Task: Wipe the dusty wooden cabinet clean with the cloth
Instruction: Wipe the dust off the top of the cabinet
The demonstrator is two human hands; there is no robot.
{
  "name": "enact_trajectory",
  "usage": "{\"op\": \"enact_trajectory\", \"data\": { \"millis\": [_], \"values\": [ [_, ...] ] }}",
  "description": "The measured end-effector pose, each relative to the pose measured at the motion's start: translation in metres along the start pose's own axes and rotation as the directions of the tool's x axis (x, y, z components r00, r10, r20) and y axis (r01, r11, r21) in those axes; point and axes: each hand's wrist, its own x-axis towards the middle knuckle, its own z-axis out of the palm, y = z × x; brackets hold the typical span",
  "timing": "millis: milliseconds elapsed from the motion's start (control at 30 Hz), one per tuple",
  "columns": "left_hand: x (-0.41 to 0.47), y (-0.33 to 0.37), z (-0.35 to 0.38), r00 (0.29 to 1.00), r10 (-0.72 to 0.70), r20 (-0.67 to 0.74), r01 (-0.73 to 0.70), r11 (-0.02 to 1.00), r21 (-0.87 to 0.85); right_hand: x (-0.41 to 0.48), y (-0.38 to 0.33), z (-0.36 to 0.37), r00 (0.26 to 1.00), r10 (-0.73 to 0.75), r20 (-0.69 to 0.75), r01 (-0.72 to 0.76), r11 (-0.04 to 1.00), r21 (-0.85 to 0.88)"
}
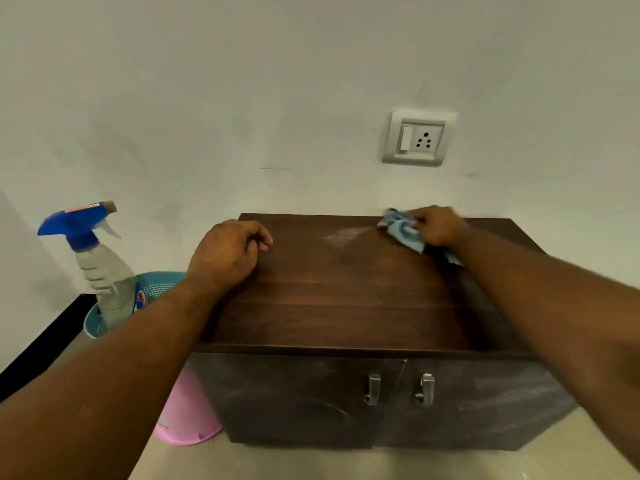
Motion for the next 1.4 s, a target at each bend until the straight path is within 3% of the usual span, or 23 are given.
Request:
{"op": "enact_trajectory", "data": {
  "millis": [100,200,267,367,433,500,600,633,700,800,867,967,1033,1100,1233,1333,1400],
  "values": [
    [0.003,0.008,0.001,0.999,-0.01,-0.04,0.009,0.999,-0.036,0.006,-0.073,0.018,0.998,-0.057,0.014,0.056,0.997,0.056],
    [0.007,0.014,0.004,0.999,-0.017,-0.034,0.015,0.999,-0.041,-0.017,-0.123,0.035,0.945,-0.318,0.07,0.313,0.946,0.083],
    [0.008,0.015,0.004,0.999,-0.022,-0.044,0.02,0.998,-0.057,-0.035,-0.119,0.037,0.86,-0.485,0.158,0.472,0.874,0.118],
    [0.005,0.008,0.0,0.998,-0.029,-0.047,0.026,0.998,-0.063,-0.064,-0.066,0.02,0.781,-0.583,0.225,0.549,0.812,0.201],
    [0.001,-0.002,-0.004,0.998,-0.032,-0.044,0.031,0.999,-0.036,-0.071,-0.017,0.004,0.825,-0.514,0.233,0.486,0.857,0.171],
    [-0.002,-0.013,-0.009,0.997,-0.065,-0.035,0.065,0.998,0.001,-0.058,0.019,-0.005,0.926,-0.326,0.189,0.315,0.945,0.087],
    [-0.004,-0.024,-0.016,0.986,-0.158,-0.061,0.161,0.985,0.057,-0.022,0.003,0.005,0.993,-0.077,0.088,0.071,0.995,0.077],
    [-0.004,-0.025,-0.016,0.978,-0.187,-0.089,0.192,0.98,0.05,-0.012,-0.023,0.012,0.996,-0.069,0.064,0.063,0.994,0.094],
    [-0.004,-0.021,-0.016,0.966,-0.221,-0.133,0.223,0.975,0.0,-0.002,-0.091,0.027,0.981,-0.189,0.04,0.183,0.975,0.125],
    [0.0,-0.012,-0.012,0.963,-0.235,-0.134,0.231,0.972,-0.041,-0.021,-0.193,0.053,0.888,-0.456,0.055,0.447,0.887,0.118],
    [0.002,-0.009,-0.009,0.962,-0.244,-0.125,0.241,0.97,-0.039,-0.056,-0.224,0.065,0.794,-0.605,0.062,0.597,0.795,0.112],
    [0.006,-0.007,-0.006,0.96,-0.261,-0.104,0.255,0.965,-0.064,-0.109,-0.186,0.063,0.661,-0.747,0.074,0.734,0.664,0.143],
    [0.006,-0.005,-0.004,0.962,-0.258,-0.093,0.252,0.965,-0.08,-0.134,-0.124,0.049,0.627,-0.774,0.086,0.756,0.631,0.175],
    [0.002,-0.006,-0.003,0.97,-0.231,-0.078,0.227,0.972,-0.059,-0.144,-0.054,0.029,0.715,-0.691,0.109,0.667,0.72,0.19],
    [-0.003,-0.015,-0.008,0.977,-0.21,-0.038,0.21,0.978,-0.018,-0.104,0.038,-0.001,0.953,-0.272,0.136,0.256,0.958,0.129],
    [-0.002,-0.017,-0.013,0.975,-0.199,-0.095,0.192,0.979,-0.072,-0.047,0.027,0.007,0.999,-0.015,0.041,0.012,0.996,0.088],
    [-0.002,-0.016,-0.015,0.966,-0.213,-0.146,0.197,0.973,-0.116,-0.017,-0.012,0.019,1.0,-0.005,0.004,0.005,0.998,0.068]
  ]
}}
